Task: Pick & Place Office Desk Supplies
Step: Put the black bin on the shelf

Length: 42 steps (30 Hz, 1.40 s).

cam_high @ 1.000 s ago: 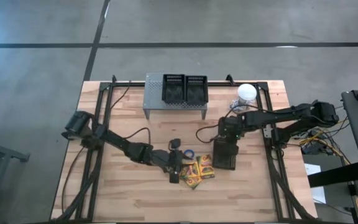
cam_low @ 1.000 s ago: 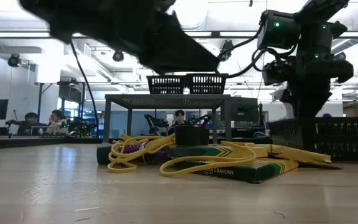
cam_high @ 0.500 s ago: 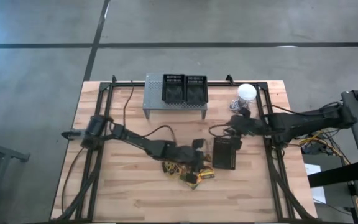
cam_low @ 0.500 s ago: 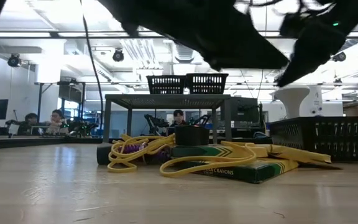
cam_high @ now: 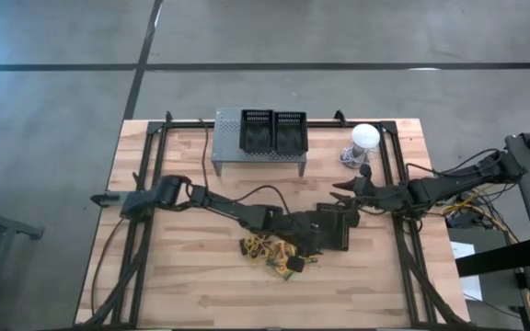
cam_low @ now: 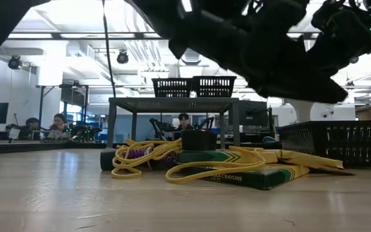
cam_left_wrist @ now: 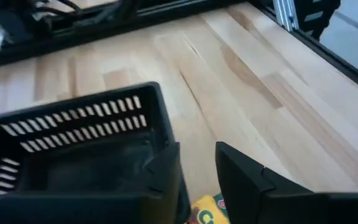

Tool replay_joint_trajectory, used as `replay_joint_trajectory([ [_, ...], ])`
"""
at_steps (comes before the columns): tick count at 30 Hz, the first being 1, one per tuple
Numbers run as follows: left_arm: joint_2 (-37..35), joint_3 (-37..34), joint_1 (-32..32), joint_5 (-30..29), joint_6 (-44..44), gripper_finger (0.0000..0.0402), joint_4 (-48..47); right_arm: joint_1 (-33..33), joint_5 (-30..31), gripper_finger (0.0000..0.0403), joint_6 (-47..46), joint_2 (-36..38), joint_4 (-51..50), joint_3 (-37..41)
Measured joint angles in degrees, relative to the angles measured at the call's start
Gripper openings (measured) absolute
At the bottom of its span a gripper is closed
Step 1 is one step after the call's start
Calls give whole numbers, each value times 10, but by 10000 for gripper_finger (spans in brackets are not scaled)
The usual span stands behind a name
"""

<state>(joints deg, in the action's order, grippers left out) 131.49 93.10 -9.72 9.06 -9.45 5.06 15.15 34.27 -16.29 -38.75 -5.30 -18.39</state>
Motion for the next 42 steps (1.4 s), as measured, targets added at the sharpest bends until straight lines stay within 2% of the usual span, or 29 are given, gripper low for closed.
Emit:
replay_joint_trajectory([
  [7, 10, -1, 1, -28, 1, 190, 0, 0, 2, 111, 0, -10, 4, -1],
  [11, 15, -1, 0, -35, -11, 193, -2, 0, 3, 105, 0, -18, 4, -1],
  [17, 20, -1, 0, -39, -11, 148, -1, 0, 4, 96, 0, -29, 6, -1],
  [27, 20, -4, 0, -53, -17, 15, -4, 0, 4, 81, 5, -38, 11, -1],
  [30, -1, -4, -3, -72, -24, 12, -19, 0, 4, 77, 9, -38, 10, -1],
  [34, -55, -4, -13, -127, -36, 9, -82, 0, 4, 72, 9, -48, 11, 0],
  [40, -166, -5, -58, -278, -20, 7, -281, -1, 4, 71, 9, -76, 19, -1],
  [42, -204, -5, -79, -309, 2, 7, -350, -1, 4, 73, 9, -87, 22, -1],
])
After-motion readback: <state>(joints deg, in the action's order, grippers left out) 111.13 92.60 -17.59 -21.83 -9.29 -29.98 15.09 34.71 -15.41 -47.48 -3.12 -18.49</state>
